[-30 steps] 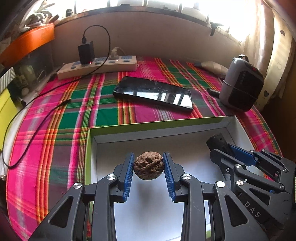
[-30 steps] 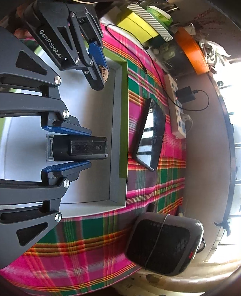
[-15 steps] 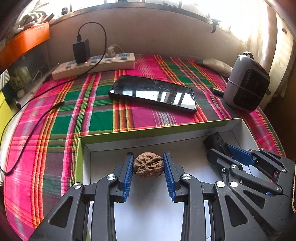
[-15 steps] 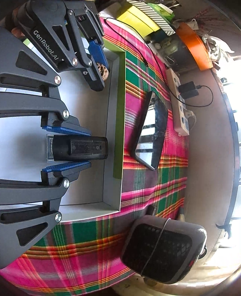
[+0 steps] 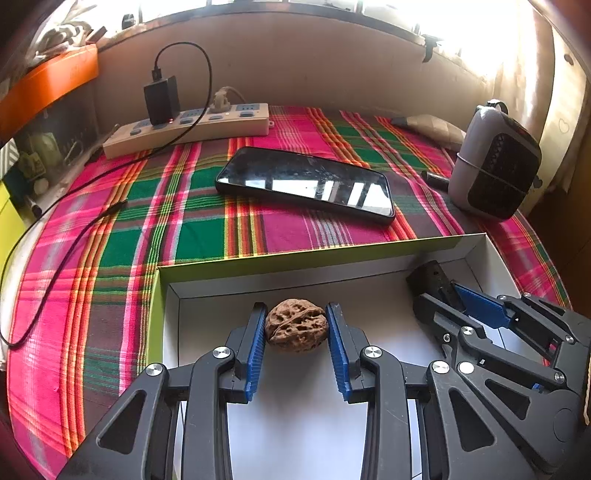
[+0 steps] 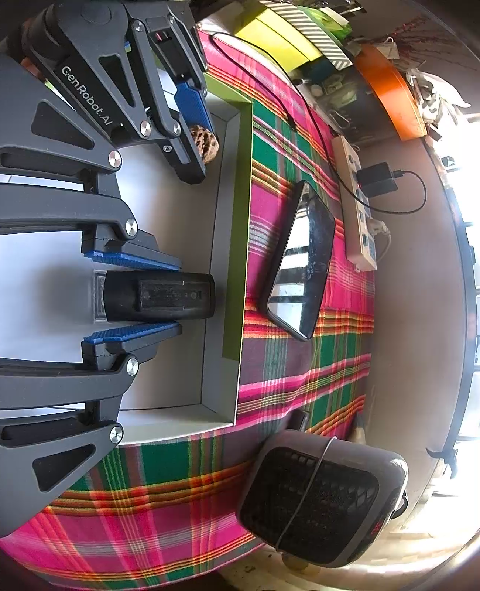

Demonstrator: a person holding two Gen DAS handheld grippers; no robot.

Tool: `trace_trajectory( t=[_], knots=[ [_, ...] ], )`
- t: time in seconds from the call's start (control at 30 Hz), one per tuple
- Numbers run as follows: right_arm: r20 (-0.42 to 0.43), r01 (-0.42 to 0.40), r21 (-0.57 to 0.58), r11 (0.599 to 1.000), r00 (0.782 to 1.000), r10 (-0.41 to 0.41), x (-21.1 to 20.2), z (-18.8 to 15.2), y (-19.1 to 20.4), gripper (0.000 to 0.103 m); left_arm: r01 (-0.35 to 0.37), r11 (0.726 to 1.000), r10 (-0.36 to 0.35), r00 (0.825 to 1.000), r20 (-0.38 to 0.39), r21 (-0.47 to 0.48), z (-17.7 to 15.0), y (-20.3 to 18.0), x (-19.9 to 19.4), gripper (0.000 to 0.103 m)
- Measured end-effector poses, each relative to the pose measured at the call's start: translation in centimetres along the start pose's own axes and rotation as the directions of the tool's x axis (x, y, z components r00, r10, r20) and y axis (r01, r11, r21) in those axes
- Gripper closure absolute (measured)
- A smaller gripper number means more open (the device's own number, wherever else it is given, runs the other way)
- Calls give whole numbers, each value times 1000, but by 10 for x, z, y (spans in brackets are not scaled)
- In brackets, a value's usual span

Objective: Organize objects
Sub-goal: 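Open both grippers to drop the walnut and device into the tray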

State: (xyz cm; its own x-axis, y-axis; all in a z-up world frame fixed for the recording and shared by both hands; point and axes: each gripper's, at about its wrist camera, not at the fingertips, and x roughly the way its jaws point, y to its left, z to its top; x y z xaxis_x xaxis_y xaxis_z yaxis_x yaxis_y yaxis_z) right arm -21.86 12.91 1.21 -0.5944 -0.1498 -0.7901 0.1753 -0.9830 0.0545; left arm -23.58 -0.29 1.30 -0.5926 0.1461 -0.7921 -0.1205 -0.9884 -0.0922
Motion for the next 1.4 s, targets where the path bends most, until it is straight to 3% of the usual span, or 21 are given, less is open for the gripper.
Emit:
trace_trajectory(
  t=[0.17, 0.23, 0.47, 0.57, 1.4],
  knots=[
    [-4, -1, 10, 1000, 1000, 1, 0, 0, -1, 73, -2, 1000, 2, 1000, -1, -3, -1, 1, 0, 71],
    [-4, 1, 12, 1000, 1000, -1, 0, 0, -1, 68, -4, 1000, 4, 1000, 0, -6, -1, 2, 0, 70],
    [2, -2, 15, 1000, 1000, 2, -3, -1, -1, 65, -8, 1000, 8, 1000, 6, -8, -2, 3, -4, 67],
    [10, -8, 12, 1000, 1000, 8, -6, -1, -1, 59, -20, 1000, 20, 1000, 24, -3, -3, 2, -10, 67],
    [73, -9, 21, 1000, 997, 8, -52, -21, 1, 59, -56, 998, 57, 994, 89, -15, -31, -4, -63, 66]
  ],
)
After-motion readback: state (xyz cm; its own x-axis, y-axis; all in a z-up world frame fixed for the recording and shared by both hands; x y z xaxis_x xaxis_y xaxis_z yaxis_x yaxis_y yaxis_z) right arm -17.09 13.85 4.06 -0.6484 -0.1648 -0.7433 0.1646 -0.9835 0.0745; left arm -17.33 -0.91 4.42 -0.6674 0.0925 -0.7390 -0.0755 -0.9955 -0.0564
